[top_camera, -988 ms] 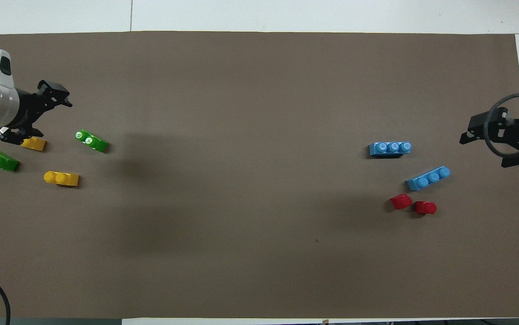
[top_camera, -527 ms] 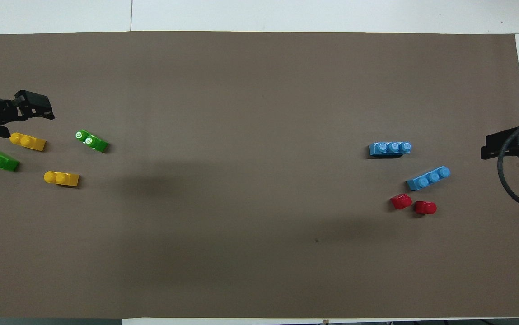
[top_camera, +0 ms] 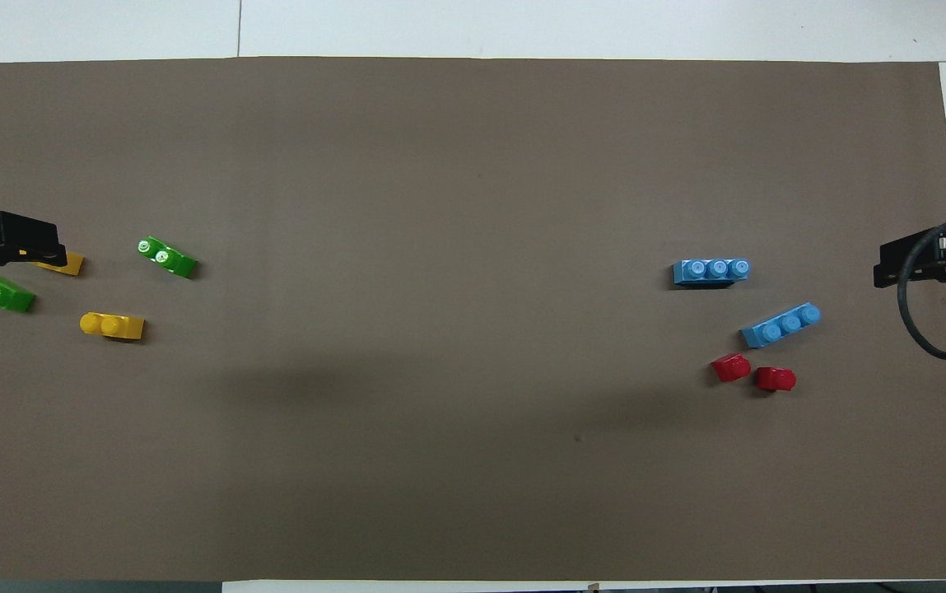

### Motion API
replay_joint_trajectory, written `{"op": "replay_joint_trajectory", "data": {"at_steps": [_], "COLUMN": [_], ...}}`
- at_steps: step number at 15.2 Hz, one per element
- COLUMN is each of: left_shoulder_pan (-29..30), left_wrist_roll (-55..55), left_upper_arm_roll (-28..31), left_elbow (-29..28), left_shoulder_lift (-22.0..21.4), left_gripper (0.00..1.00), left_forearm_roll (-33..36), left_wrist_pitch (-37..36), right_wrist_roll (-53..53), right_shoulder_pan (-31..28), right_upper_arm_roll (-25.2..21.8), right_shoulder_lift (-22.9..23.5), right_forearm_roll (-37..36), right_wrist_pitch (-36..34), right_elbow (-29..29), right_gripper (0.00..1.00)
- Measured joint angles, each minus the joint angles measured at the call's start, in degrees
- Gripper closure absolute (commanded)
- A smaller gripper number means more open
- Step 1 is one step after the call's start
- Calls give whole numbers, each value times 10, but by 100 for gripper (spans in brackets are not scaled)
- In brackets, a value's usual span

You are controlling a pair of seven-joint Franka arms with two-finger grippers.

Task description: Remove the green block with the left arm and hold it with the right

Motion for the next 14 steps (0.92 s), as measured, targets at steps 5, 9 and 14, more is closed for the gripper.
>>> {"op": "replay_joint_trajectory", "data": {"at_steps": [5, 9, 14], "left_shoulder_pan": [0, 0, 0], "left_wrist_roll": [20, 27, 46], "left_upper_arm_roll": [-16, -17, -17], "left_elbow": [12, 26, 26], "left_shoulder_lift": [0, 0, 0], "left_gripper": [0, 0, 0], "left_forearm_roll": [0, 0, -1], "left_wrist_pitch": [-27, -38, -38], "right_wrist_roll": [0, 0, 0], "right_shoulder_pan": [0, 0, 0], "right_upper_arm_roll": [0, 0, 0], "right_shoulder_lift": [0, 0, 0], "right_forearm_roll": [0, 0, 0], "right_wrist_pitch": [0, 0, 0], "right_elbow": [1, 2, 3], "right_gripper": [0, 0, 0]}}
